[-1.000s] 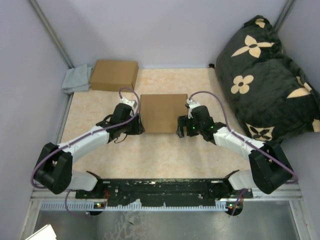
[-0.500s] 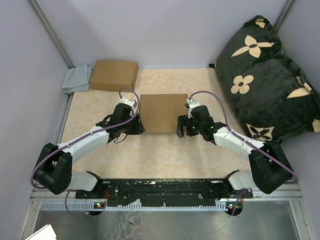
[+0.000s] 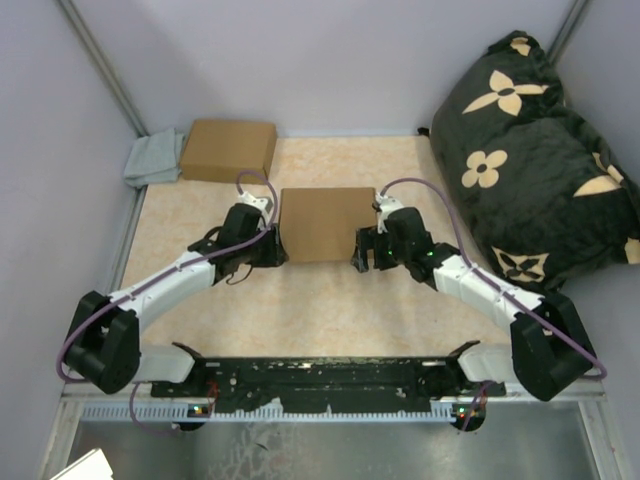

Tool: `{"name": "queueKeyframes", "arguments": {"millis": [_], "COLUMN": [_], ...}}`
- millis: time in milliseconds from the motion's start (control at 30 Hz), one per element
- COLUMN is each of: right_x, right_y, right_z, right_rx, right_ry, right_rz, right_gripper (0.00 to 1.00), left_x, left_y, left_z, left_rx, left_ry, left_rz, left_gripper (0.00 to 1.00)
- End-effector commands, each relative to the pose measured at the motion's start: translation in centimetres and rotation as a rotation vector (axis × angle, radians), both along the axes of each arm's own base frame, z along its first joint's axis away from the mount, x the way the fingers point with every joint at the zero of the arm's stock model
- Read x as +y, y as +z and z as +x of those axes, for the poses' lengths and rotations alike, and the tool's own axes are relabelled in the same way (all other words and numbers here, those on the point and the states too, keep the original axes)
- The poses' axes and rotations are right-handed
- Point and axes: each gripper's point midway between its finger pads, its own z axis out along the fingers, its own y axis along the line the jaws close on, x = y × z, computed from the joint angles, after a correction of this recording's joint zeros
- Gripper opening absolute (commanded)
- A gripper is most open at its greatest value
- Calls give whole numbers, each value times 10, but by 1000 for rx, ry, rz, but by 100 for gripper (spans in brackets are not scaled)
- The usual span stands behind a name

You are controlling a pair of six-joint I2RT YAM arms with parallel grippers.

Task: Fold the paper box

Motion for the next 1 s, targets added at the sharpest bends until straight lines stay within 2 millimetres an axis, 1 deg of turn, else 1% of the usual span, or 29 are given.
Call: {"name": "queueKeyframes", "arguments": {"millis": [0,100,200,367,467,600,833,967], "right_x": [11,10,8,5,5,6,3,3], "right_y": [38,34,25,8,-2,-10,-33,-34], "right_z": [10,11,12,17,19,25,31,26], "right_rx": [-74,-64,-50,-42,-39,-56,-29,-20], "right_ry": [18,16,9,-7,-7,-15,-38,-27], "right_rz": [63,50,26,-8,-16,-13,-58,-57], "right_gripper": [82,82,82,81,80,78,74,75], "left_x": [-5,-3,-3,-2,-2,-3,-2,0], "left_y": [26,30,27,14,9,4,-10,-11], "left_z": [4,5,6,4,4,6,7,7], "left_rx": [-51,-69,-63,-39,-33,-26,-1,1], "left_ry": [-13,-11,-9,-8,-6,-10,-8,-3], "left_rz": [-27,-24,-17,-7,-2,5,27,39], "left_gripper": [45,45,45,45,45,45,45,45]}}
